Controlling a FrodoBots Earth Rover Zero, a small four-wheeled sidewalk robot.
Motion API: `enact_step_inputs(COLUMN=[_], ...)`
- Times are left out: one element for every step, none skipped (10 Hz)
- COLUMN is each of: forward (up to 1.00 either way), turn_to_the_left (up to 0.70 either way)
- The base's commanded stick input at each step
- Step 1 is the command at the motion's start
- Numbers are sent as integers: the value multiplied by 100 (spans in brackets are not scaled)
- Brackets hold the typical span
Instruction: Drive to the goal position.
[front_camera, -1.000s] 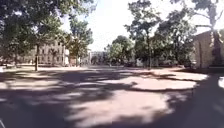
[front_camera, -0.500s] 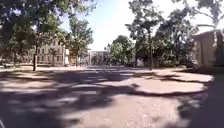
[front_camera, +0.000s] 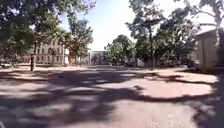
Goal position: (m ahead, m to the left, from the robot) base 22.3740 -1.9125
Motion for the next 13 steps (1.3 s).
enact_step_inputs(forward=[70,70,70,70,70,70,70,70,70,70,70,70,70], turn_to_the_left=[0,0,0,0,0,0,0,0,0,0,0,0,0])
